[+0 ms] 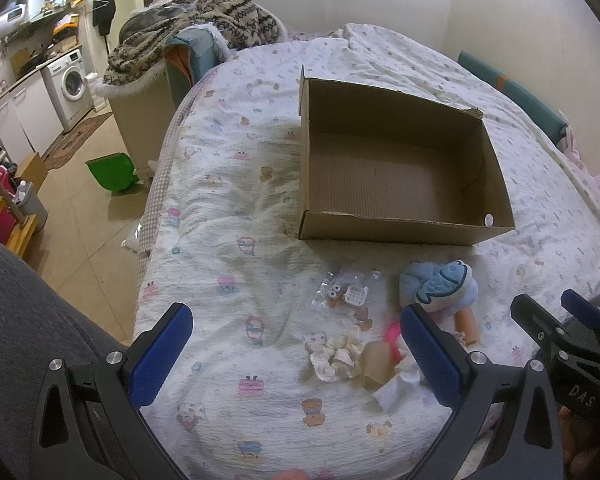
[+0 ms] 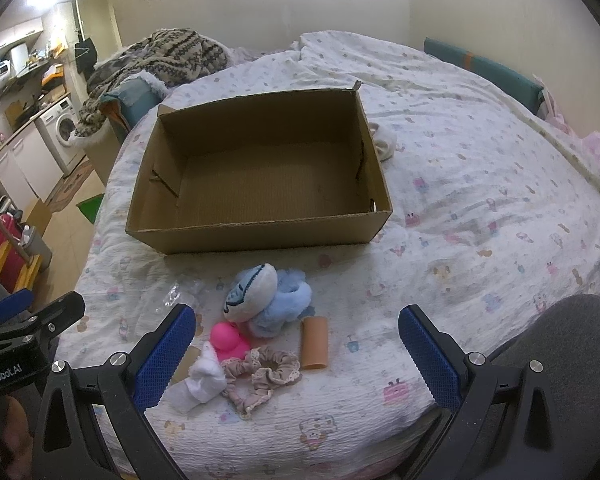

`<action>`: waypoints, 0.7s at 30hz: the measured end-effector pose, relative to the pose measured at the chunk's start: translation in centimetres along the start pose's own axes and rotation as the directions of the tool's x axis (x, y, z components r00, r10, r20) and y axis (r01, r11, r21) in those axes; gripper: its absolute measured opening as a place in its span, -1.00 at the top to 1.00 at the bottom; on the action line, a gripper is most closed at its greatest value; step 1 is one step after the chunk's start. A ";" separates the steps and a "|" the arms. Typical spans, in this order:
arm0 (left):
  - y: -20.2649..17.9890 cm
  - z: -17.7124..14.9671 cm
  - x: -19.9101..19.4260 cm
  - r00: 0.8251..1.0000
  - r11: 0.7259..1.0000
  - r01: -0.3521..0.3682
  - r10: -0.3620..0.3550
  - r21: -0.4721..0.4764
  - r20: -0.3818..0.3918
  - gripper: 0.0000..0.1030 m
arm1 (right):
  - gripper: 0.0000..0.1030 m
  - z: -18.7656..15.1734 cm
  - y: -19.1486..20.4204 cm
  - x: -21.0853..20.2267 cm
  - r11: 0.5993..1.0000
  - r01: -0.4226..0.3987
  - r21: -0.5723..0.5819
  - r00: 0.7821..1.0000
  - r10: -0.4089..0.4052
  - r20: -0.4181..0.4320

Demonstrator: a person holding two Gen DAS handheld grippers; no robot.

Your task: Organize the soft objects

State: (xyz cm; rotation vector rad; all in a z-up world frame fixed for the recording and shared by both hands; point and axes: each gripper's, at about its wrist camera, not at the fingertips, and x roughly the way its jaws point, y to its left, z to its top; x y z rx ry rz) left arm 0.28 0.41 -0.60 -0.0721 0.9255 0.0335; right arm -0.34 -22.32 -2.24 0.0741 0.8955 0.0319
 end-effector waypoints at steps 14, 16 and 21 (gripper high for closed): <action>0.0 0.0 0.0 1.000 1.000 0.000 0.000 0.001 -0.002 -1.00 | -1.00 0.0 0.1 0.0 1.000 0.002 0.001 1.000 -0.002 -0.001; 0.0 0.0 0.0 1.000 1.000 0.000 0.000 0.000 -0.002 -1.00 | -1.00 0.0 0.0 0.0 1.000 0.000 0.001 1.000 0.000 -0.001; 0.0 0.0 0.1 1.000 1.000 0.002 -0.002 0.001 -0.001 -1.00 | -1.00 0.0 0.0 0.0 1.000 0.001 0.000 1.000 -0.001 -0.001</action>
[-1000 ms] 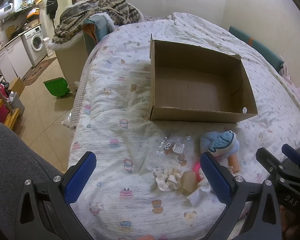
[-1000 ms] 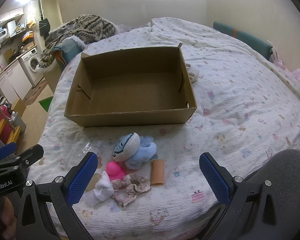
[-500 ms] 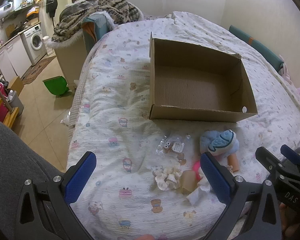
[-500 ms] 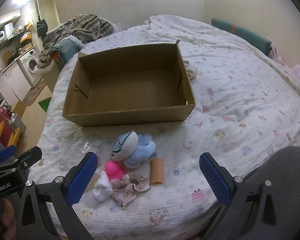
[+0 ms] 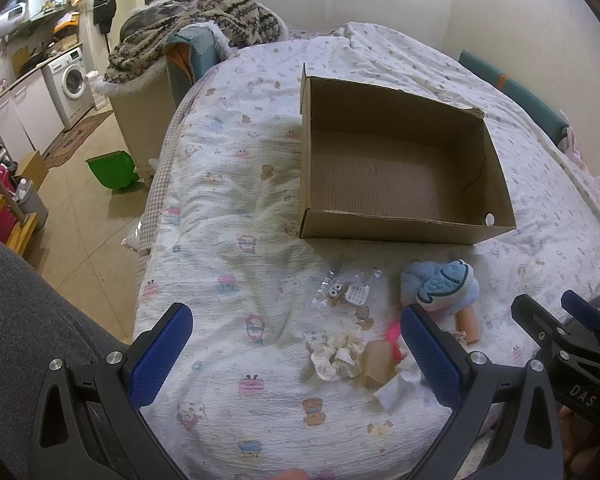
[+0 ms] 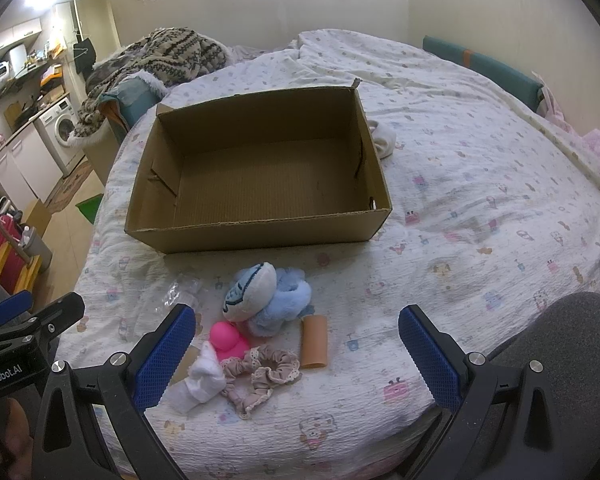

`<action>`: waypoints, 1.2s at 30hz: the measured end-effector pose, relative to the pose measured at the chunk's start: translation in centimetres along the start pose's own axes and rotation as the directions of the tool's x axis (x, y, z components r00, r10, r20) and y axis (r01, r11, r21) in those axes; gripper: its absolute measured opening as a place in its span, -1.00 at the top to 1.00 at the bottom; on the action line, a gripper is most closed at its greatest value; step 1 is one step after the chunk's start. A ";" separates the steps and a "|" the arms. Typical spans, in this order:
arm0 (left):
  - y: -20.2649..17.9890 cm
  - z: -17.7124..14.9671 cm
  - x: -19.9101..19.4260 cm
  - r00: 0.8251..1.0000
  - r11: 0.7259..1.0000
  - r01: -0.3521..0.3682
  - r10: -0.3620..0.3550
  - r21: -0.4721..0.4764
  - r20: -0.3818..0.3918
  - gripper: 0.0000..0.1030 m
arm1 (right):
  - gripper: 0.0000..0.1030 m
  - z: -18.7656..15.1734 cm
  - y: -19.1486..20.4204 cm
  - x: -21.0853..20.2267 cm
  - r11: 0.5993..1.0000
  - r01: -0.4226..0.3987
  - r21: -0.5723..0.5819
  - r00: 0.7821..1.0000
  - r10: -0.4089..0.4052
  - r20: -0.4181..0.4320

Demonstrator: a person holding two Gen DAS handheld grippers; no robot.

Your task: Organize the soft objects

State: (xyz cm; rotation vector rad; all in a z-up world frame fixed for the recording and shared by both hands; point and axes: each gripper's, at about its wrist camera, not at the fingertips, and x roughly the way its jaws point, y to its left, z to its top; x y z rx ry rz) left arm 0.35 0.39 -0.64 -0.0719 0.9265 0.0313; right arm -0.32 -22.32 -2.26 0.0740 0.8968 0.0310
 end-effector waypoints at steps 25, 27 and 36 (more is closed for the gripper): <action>0.9 0.1 0.9 0.998 0.999 0.002 -0.005 -0.041 -0.068 -1.00 | -1.00 0.1 -0.6 0.5 0.999 -0.002 0.040 1.000 0.003 -0.023; 1.3 0.7 1.9 0.993 0.998 -0.001 -0.007 -0.061 -0.121 -1.00 | -1.00 0.3 -1.3 0.7 0.998 -0.013 0.069 0.999 0.016 -0.042; 2.2 0.8 8.8 0.904 0.982 0.057 -0.126 -0.178 -0.408 -0.66 | -1.00 0.1 -2.5 1.6 0.989 -0.033 0.141 0.995 0.047 -0.091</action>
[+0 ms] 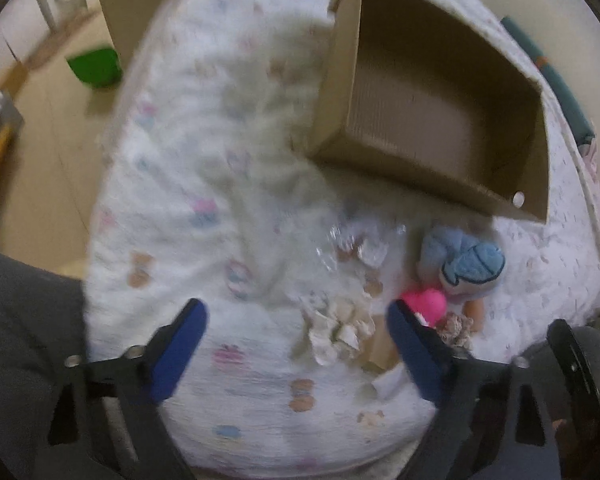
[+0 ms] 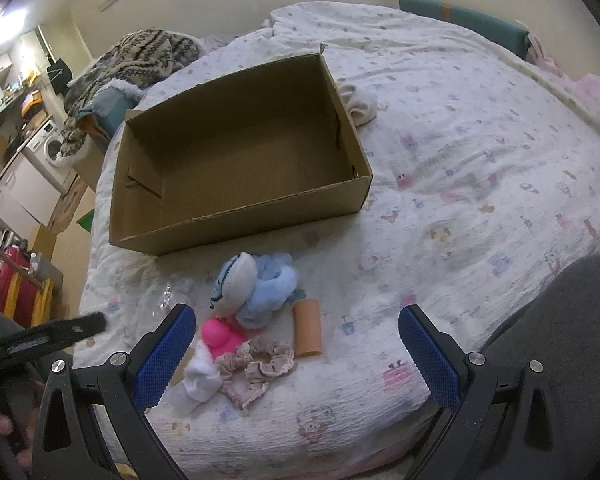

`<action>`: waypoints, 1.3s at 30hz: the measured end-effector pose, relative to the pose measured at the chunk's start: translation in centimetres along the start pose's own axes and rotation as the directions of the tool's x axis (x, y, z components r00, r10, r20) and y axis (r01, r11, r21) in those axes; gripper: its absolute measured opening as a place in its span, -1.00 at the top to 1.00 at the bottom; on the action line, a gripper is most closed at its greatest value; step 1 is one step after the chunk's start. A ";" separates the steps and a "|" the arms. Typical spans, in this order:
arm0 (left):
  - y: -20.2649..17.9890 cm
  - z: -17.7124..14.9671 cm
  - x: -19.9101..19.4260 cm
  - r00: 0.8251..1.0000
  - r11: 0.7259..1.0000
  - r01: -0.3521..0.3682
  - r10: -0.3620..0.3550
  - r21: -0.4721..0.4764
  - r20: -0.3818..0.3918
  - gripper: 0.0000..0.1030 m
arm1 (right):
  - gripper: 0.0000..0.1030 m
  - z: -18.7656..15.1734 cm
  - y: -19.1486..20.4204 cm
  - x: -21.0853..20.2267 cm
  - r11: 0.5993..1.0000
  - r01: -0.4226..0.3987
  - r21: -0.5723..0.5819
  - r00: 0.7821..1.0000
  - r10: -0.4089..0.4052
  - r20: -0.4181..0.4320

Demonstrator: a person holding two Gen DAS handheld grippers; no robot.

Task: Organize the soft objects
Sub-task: 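Grasp the white tissue with the left tool while the right tool grasps the tan tube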

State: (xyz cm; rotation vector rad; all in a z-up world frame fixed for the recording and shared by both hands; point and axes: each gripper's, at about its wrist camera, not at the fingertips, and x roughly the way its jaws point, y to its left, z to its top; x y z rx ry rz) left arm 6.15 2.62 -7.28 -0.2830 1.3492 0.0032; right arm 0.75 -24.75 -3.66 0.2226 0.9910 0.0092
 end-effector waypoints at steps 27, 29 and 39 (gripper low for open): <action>-1.0 0.0 2.4 0.999 0.996 0.051 -0.050 0.066 -0.017 0.81 | -1.00 1.9 -3.7 3.7 0.975 -0.068 0.213 0.985 0.100 -0.144; -0.6 0.2 1.3 0.999 0.997 0.032 -0.034 0.066 0.025 0.81 | -0.68 2.4 -3.8 5.0 0.977 -0.073 0.201 0.973 0.114 -0.200; -0.2 0.7 0.0 0.991 0.998 -0.030 0.024 0.047 0.129 0.81 | 0.09 1.6 -2.6 11.5 0.989 -0.031 0.148 0.889 0.095 -0.449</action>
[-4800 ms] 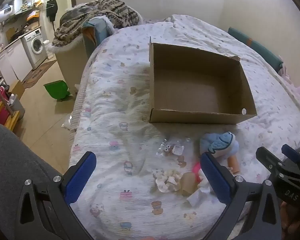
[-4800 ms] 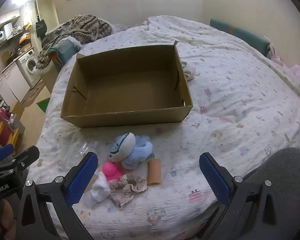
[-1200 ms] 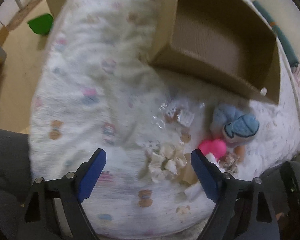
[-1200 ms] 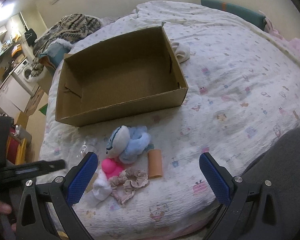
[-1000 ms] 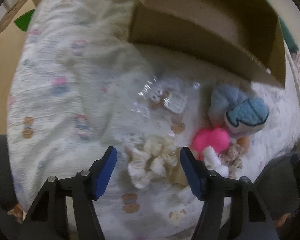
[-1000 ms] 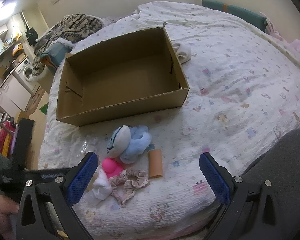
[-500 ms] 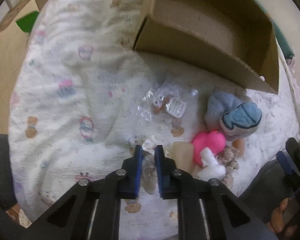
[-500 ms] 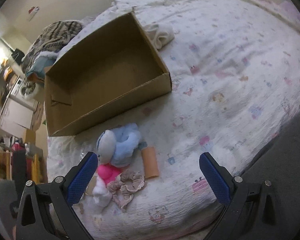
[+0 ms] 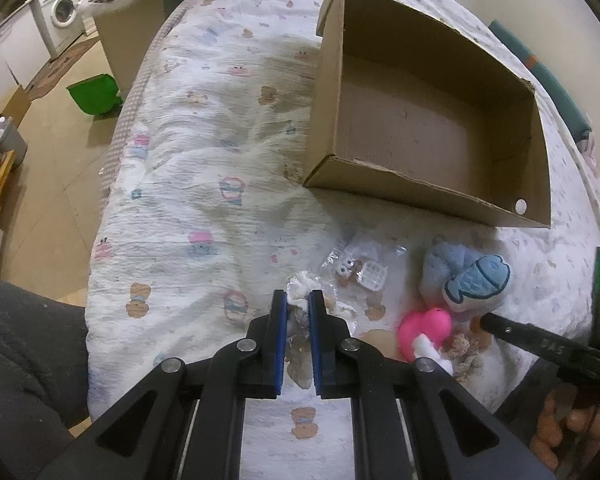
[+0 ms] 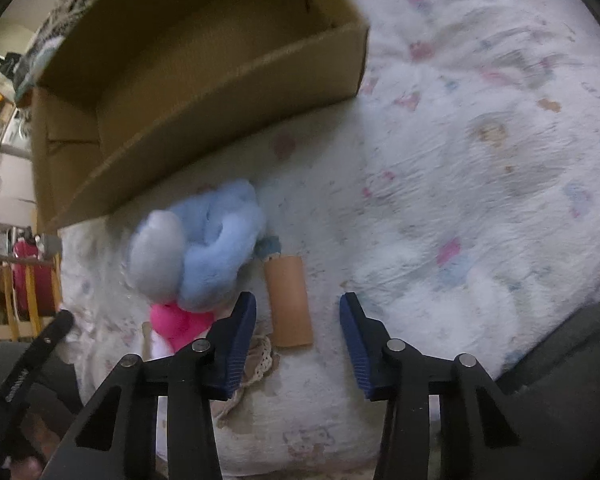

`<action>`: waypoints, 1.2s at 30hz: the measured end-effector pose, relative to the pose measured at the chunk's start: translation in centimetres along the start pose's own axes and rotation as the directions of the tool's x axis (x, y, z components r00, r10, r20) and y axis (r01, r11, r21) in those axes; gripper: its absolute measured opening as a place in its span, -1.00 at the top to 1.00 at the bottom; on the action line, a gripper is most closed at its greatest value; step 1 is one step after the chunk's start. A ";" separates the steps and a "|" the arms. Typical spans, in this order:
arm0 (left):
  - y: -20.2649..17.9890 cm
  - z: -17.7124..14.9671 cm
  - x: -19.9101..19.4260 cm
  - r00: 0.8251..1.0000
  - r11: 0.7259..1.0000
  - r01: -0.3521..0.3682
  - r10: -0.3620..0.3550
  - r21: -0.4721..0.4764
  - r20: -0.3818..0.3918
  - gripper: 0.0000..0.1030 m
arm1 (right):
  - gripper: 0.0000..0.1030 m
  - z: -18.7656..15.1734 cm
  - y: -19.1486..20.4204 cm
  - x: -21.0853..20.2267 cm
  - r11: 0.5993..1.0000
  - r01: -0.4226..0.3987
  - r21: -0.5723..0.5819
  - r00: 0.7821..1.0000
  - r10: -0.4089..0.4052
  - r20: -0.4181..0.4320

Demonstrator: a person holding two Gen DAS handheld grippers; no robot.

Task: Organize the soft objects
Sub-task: 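Grasp the white tissue with the left tool while the right tool grasps the tan tube, then carry tissue and tube into the box and open both tools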

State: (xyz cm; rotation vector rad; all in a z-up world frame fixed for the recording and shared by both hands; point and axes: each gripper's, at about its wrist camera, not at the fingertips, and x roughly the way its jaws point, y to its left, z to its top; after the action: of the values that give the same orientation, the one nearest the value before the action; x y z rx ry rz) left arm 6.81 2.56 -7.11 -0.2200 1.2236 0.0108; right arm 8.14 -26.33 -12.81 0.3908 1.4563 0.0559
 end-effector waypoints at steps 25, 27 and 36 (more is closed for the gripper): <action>-1.9 2.7 -5.5 0.981 0.998 -0.001 -0.012 0.067 0.193 0.81 | 0.82 1.9 1.4 -10.2 0.980 -0.183 -0.073 0.926 0.196 0.322; -2.5 3.6 -5.9 0.977 0.996 -0.009 -0.010 0.088 0.212 0.81 | 0.82 2.8 1.4 -10.7 0.980 -0.176 -0.089 0.921 0.196 0.335; -5.7 8.5 -4.8 0.970 0.989 -0.030 -0.006 0.145 0.244 0.81 | 0.82 7.2 2.6 -10.4 0.971 -0.208 -0.114 0.900 0.236 0.367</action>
State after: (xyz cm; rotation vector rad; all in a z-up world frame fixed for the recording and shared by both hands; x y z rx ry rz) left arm 13.76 -1.02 1.05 -0.0789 0.9752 -0.0410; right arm 14.32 -28.37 -1.71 0.4790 1.0190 0.2057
